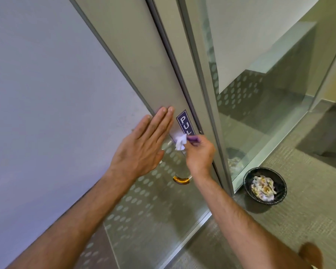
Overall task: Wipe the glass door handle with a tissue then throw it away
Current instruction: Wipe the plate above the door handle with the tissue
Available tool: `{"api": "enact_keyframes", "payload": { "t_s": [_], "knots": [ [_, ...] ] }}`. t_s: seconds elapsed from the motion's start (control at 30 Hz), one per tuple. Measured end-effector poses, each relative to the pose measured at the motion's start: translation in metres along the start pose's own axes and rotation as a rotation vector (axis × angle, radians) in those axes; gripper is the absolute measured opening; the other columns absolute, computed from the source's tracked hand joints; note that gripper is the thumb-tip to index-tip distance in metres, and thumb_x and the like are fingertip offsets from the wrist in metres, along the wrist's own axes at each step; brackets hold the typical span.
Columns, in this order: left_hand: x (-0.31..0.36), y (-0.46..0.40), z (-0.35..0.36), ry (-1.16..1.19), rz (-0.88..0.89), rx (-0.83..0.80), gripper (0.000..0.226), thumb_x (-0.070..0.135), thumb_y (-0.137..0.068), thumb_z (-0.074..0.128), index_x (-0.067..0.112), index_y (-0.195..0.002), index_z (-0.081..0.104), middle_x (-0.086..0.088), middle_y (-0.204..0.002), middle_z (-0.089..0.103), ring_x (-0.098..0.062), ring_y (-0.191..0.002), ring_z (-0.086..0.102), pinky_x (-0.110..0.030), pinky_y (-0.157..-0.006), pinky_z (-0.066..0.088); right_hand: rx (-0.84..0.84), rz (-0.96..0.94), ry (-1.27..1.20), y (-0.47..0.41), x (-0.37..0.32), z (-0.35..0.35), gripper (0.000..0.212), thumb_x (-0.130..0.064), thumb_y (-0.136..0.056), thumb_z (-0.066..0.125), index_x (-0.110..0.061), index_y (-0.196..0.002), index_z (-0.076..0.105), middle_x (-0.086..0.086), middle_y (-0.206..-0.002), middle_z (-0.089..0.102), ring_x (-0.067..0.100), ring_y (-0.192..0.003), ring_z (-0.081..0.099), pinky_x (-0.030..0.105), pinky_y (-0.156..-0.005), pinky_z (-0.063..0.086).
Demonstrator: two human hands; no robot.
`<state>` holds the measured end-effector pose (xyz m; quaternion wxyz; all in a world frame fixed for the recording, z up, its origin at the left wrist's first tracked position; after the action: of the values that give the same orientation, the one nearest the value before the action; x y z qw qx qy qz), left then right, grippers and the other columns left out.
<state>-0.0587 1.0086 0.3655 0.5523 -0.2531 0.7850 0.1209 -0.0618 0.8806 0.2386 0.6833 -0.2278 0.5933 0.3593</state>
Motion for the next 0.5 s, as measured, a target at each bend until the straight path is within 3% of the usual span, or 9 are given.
{"api": "enact_keyframes", "payload": {
  "t_s": [0.1, 0.23, 0.33, 0.43, 0.5],
  "knots": [
    [0.001, 0.000, 0.002, 0.009, -0.007, 0.002, 0.101, 0.061, -0.100, 0.033, -0.004, -0.168, -0.001, -0.020, -0.177, -0.004, -0.032, -0.164, 0.005, -0.047, -0.131, -0.001, 0.067, -0.038, -0.029, -0.009, -0.019, -0.002, 0.029, -0.005, -0.079, 0.074, -0.029, -0.066, 0.063, 0.002, -0.076, 0.070, 0.014, -0.065, 0.066, 0.024, -0.061, 0.051],
    [0.002, 0.001, 0.004, 0.020, -0.009, 0.026, 0.099, 0.058, -0.100, 0.032, -0.005, -0.168, -0.001, -0.021, -0.177, -0.002, -0.032, -0.164, 0.007, -0.050, -0.131, -0.005, -0.085, -0.252, 0.078, 0.017, -0.032, 0.018, 0.020, -0.011, -0.083, 0.073, -0.028, -0.073, 0.067, -0.012, -0.080, 0.060, 0.010, -0.069, 0.066, 0.020, -0.062, 0.055],
    [0.002, 0.001, 0.004, 0.015, -0.004, 0.021, 0.098, 0.059, -0.100, 0.032, -0.004, -0.169, 0.003, -0.020, -0.177, -0.001, -0.032, -0.164, 0.007, -0.049, -0.131, -0.003, -0.095, -0.192, 0.218, 0.017, -0.013, 0.008, 0.011, -0.009, -0.083, 0.073, -0.015, -0.075, 0.069, -0.005, -0.080, 0.063, 0.013, -0.069, 0.065, 0.023, -0.062, 0.054],
    [0.001, 0.001, 0.002, 0.022, -0.003, 0.006, 0.099, 0.061, -0.100, 0.031, -0.003, -0.169, 0.003, -0.020, -0.177, -0.002, -0.032, -0.164, 0.006, -0.048, -0.131, -0.001, -0.049, -0.079, 0.258, -0.002, -0.010, -0.003, 0.010, -0.007, -0.081, 0.073, -0.015, -0.079, 0.069, 0.000, -0.083, 0.068, 0.013, -0.071, 0.066, 0.017, -0.059, 0.051],
    [0.001, 0.001, 0.002, 0.030, -0.004, 0.007, 0.098, 0.061, -0.100, 0.030, -0.003, -0.169, 0.002, -0.020, -0.177, -0.003, -0.032, -0.164, 0.006, -0.048, -0.131, -0.001, -0.012, -0.107, 0.222, -0.009, -0.021, -0.002, 0.009, -0.007, -0.081, 0.074, -0.015, -0.081, 0.070, -0.001, -0.084, 0.069, 0.010, -0.072, 0.066, 0.019, -0.061, 0.053]
  ]
}}
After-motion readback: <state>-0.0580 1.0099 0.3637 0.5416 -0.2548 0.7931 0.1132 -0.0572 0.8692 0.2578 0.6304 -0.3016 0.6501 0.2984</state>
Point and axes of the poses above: each hand's wrist, its own y-axis away from the middle knuckle, its own z-axis out of the palm, x = y × z, the point moved 5 cm from there along -y, towards the middle knuckle
